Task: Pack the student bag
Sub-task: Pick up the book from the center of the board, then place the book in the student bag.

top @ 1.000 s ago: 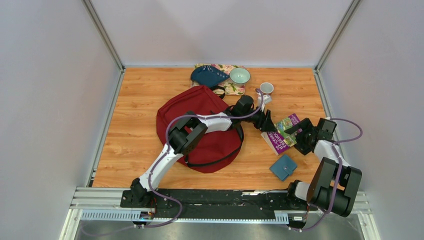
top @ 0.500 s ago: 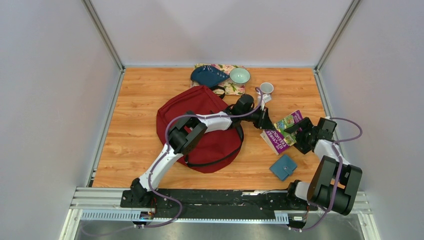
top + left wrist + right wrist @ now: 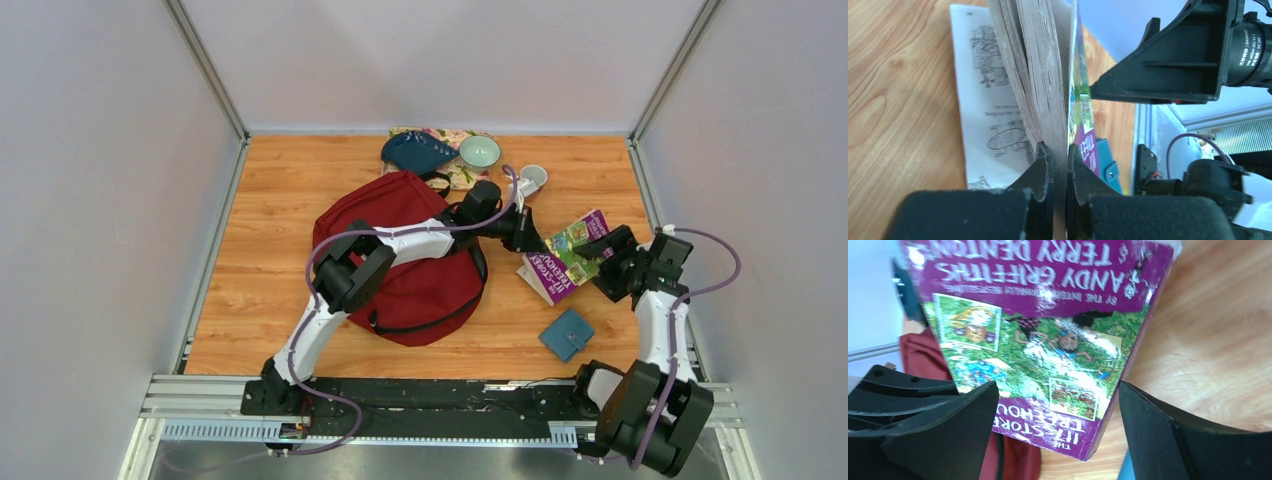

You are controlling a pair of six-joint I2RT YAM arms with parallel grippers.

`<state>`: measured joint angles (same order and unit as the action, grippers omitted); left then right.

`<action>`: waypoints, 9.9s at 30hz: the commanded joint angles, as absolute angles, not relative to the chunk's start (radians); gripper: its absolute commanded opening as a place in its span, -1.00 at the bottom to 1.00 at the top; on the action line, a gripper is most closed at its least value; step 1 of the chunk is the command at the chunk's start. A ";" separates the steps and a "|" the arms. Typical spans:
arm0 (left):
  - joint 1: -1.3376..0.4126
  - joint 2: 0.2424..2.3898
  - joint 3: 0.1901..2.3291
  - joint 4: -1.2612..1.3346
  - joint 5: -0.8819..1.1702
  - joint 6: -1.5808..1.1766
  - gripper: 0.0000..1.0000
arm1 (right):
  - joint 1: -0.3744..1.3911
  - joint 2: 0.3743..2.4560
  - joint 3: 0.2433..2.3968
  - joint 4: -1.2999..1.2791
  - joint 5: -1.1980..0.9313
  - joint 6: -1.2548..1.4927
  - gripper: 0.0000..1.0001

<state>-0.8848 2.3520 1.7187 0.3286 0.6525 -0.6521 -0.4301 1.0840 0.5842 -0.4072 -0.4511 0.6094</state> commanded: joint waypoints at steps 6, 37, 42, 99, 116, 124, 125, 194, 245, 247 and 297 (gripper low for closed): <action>-0.838 1.996 1.490 0.509 0.585 -0.713 -1.00 | -0.453 0.876 0.654 -0.433 -0.659 0.670 0.83; -0.765 1.545 0.870 1.055 0.584 -1.005 -1.00 | -0.039 0.877 0.539 0.107 -0.790 0.989 0.68; -0.765 1.552 0.862 1.084 0.618 -1.032 -1.00 | -0.021 0.873 0.477 0.294 -0.793 1.110 0.10; -0.586 1.539 0.807 1.221 0.888 -1.215 -1.00 | 0.255 1.083 0.922 -0.219 -1.021 0.516 -0.24; -0.538 0.968 0.302 1.117 -0.043 -0.943 -1.00 | 0.299 0.910 0.560 0.101 -0.654 0.918 0.58; -0.538 0.962 0.293 1.189 -0.094 -1.078 -1.00 | 0.474 0.956 0.514 0.322 -0.557 1.014 0.59; -0.538 0.969 0.288 1.207 -0.095 -1.094 -1.00 | 0.488 0.965 0.487 0.365 -0.543 1.041 0.59; -0.538 1.006 0.632 0.384 0.249 -0.769 0.51 | 0.658 0.901 0.581 0.186 -0.092 0.917 -1.00; -0.540 0.587 0.828 -0.876 -0.209 -0.600 0.64 | 0.607 0.514 0.778 -0.522 0.143 0.739 -1.00; -0.538 0.581 0.836 -0.882 -0.196 -0.606 0.64 | 0.606 0.508 0.773 -0.525 0.153 0.741 -1.00; -0.979 1.295 1.034 -0.433 0.247 -0.164 0.68 | 0.607 0.511 0.773 -0.678 0.156 0.813 -1.00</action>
